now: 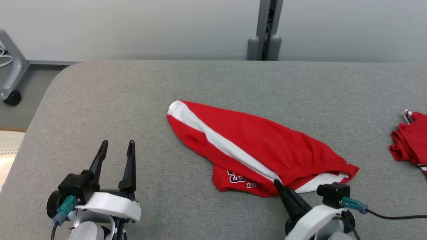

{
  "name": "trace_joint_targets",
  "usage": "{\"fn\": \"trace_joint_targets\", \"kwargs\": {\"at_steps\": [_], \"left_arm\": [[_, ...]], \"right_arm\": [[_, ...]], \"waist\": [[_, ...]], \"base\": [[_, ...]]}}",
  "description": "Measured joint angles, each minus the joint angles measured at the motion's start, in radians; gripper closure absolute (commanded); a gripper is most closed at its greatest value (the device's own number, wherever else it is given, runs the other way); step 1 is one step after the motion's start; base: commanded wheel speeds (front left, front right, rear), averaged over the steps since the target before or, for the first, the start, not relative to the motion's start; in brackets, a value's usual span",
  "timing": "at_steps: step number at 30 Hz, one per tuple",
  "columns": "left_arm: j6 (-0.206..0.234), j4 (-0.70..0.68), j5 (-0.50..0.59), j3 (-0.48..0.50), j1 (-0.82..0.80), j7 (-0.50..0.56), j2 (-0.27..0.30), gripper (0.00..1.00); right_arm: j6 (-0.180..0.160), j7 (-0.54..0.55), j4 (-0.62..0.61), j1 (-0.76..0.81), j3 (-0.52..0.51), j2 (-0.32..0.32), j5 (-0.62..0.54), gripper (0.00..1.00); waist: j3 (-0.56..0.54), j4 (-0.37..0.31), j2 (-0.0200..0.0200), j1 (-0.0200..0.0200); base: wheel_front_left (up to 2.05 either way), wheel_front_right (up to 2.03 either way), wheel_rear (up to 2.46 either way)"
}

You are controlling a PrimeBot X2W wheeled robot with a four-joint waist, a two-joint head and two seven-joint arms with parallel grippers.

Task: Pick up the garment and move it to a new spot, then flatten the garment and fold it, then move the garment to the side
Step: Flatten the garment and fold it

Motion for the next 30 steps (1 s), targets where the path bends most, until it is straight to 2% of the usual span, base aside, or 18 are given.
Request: {"fn": "trace_joint_targets", "kwargs": {"at_steps": [7, 14, 19, 25, 30], "left_arm": [[0.002, 0.020, -0.016, -0.012, 0.027, 0.000, 0.000, 0.00], [-0.003, 0.097, -0.028, -0.043, 0.040, 0.000, 0.000, 0.00], [-0.039, 0.296, -0.021, -0.143, 0.023, 0.000, 0.000, 0.00], [-0.046, 0.411, -0.044, -0.234, -0.072, 0.000, 0.027, 0.00], [-0.049, 0.441, -0.185, -0.410, -0.179, 0.071, 0.080, 0.00]], "right_arm": [[0.000, 0.000, -0.009, 0.030, 0.095, -0.114, 0.033, 1.00], [0.000, 0.000, -0.003, 0.029, 0.123, -0.205, 0.067, 1.00], [0.000, 0.000, 0.008, 0.014, 0.138, -0.210, 0.084, 1.00], [0.000, 0.000, 0.029, -0.002, 0.153, -0.205, 0.087, 1.00], [0.000, 0.000, 0.030, -0.030, 0.157, -0.198, 0.074, 1.00]], "waist": [[-0.050, -0.048, 0.0000, 0.0000], [-0.076, -0.108, 0.0000, 0.0000], [-0.072, -0.124, 0.0000, 0.0000], [-0.049, -0.119, 0.0000, 0.0000], [-0.016, -0.117, 0.0000, 0.0000]], "base": [[0.00, 0.00, 0.00], [0.00, 0.00, 0.00], [0.00, 0.00, 0.00], [0.00, 0.00, 0.00], [0.00, 0.00, 0.00]]}}
